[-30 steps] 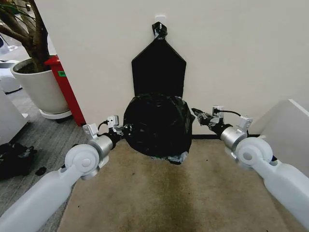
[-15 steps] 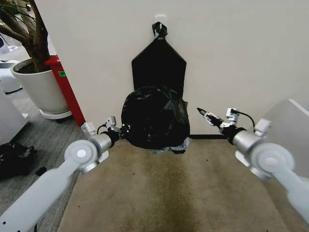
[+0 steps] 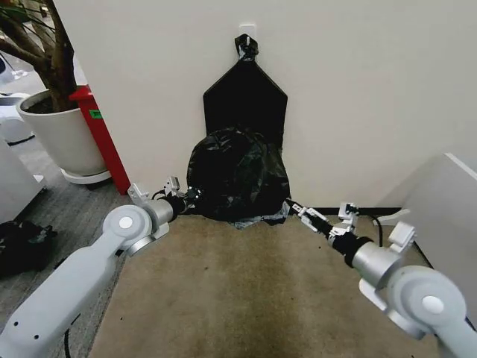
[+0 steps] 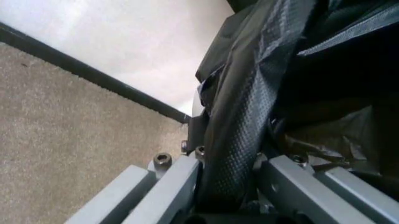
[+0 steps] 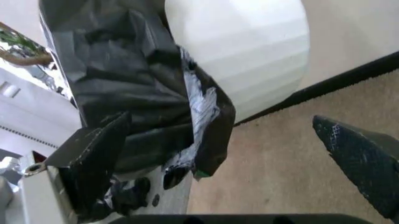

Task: Place the garbage bag over the trash bin.

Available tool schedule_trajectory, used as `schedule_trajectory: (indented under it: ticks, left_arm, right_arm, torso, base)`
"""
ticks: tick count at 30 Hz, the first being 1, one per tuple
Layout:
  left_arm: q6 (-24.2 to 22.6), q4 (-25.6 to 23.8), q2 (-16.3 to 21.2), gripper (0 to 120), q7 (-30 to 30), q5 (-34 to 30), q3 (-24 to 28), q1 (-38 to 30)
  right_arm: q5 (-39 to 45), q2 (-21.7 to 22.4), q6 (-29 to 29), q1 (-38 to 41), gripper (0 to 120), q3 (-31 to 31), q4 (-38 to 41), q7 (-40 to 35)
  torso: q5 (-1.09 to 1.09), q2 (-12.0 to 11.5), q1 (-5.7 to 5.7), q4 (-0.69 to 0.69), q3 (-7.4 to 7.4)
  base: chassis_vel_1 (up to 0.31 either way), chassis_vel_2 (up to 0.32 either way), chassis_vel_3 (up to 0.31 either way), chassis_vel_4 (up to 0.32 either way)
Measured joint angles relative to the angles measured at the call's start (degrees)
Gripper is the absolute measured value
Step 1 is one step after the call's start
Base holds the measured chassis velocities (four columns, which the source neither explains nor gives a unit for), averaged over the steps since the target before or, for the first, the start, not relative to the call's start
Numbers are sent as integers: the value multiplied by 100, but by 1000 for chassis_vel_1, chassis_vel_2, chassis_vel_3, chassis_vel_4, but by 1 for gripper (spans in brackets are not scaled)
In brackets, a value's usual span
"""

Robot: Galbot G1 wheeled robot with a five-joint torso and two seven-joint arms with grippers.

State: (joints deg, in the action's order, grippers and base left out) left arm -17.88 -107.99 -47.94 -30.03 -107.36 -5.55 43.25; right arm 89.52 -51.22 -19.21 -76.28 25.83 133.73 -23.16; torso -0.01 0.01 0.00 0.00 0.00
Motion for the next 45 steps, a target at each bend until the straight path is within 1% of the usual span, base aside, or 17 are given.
schedule_trajectory:
  ticks: [3,8,14,20,25,29,34,40,42,45]
  left_arm:
    - [-3,-56,12,0,-23,-8,-16,19]
    - [-4,-142,17,0,-47,-11,-19,49]
    - [-4,-245,39,0,-79,-19,-34,85]
    - [-5,-321,53,0,-160,-116,-44,104]
    - [-22,-462,49,0,-461,-319,-44,131]
    - [-39,-529,49,0,-558,-367,-45,144]
    - [-55,-565,50,0,-733,-377,-50,154]
    - [-126,-567,26,0,-1234,-369,-40,76]
    - [-138,-562,24,0,-1286,-369,-37,65]
    - [-189,-566,29,0,-1369,-316,-28,66]
  right_arm:
    - [-214,-106,59,64,100,-226,-135,-110]
    - [-364,-177,94,129,100,-396,-323,-204]
    - [-615,-210,118,93,100,-462,-722,-253]
    - [-813,-242,162,26,100,-431,-1152,-77]
    - [-1097,-299,262,70,100,-509,-1652,159]
    - [-1271,-314,350,79,100,-582,-1757,238]
    - [-1325,-352,391,19,100,-620,-1458,89]
    - [-1602,-405,408,-361,100,-776,-463,-217]
    - [-1667,-415,418,-395,100,-799,-353,-258]
    - [-1882,-442,444,-498,100,-823,123,-466]
  torso:
    - [0,0,0,0,0]
    - [0,0,0,0,0]
    - [1,0,0,0,0]
    - [1,0,0,0,0]
    - [1,0,0,0,0]
    - [2,-1,0,0,0]
    - [1,-1,0,0,0]
    - [0,-1,0,0,0]
    - [0,-1,0,0,0]
    - [0,-1,0,0,0]
  base:
    - [0,0,0,0]
    - [0,0,0,0]
    - [0,0,0,0]
    - [0,0,0,0]
    - [0,0,0,0]
    - [0,0,0,0]
    - [0,0,0,0]
    - [0,0,0,0]
    - [0,0,0,0]
    - [0,0,0,0]
